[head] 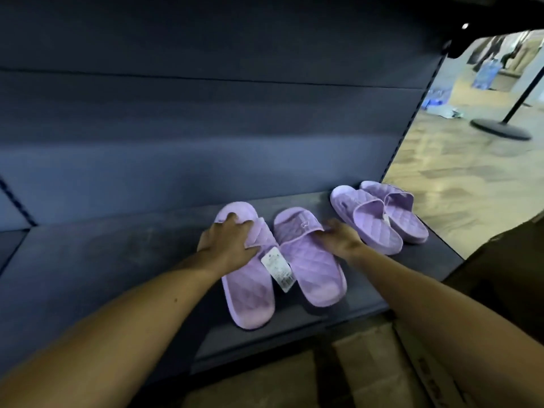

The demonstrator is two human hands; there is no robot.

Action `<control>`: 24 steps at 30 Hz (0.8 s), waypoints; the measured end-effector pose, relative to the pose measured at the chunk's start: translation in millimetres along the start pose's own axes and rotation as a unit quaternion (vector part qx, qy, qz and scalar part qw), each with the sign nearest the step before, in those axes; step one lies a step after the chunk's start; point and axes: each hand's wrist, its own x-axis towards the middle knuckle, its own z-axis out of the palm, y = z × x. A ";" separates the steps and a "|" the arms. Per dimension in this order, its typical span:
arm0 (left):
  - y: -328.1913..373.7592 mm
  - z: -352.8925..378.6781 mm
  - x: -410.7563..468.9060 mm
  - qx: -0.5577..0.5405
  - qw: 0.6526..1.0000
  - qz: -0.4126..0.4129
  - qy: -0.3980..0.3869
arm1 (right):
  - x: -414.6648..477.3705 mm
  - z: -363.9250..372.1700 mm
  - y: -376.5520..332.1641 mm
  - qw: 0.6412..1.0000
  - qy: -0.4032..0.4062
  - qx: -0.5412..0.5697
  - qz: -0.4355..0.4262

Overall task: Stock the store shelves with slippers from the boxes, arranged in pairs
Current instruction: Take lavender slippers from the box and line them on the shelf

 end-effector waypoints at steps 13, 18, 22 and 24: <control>-19.6 68.9 -51.6 -0.064 0.989 0.132 0.006 | -39.7 58.9 37.5 0.991 0.072 -0.073 -0.086; -15.3 78.5 -28.3 -0.118 0.983 0.140 -0.016 | -41.5 52.4 49.6 0.978 0.041 -0.141 -0.149; -1.0 77.7 -14.5 -0.132 0.982 0.122 -0.066 | -24.0 47.2 53.2 0.977 0.041 -0.139 -0.158; 7.9 79.2 -6.0 -0.138 0.981 0.116 -0.066 | -11.9 45.7 55.5 0.982 0.036 -0.116 -0.147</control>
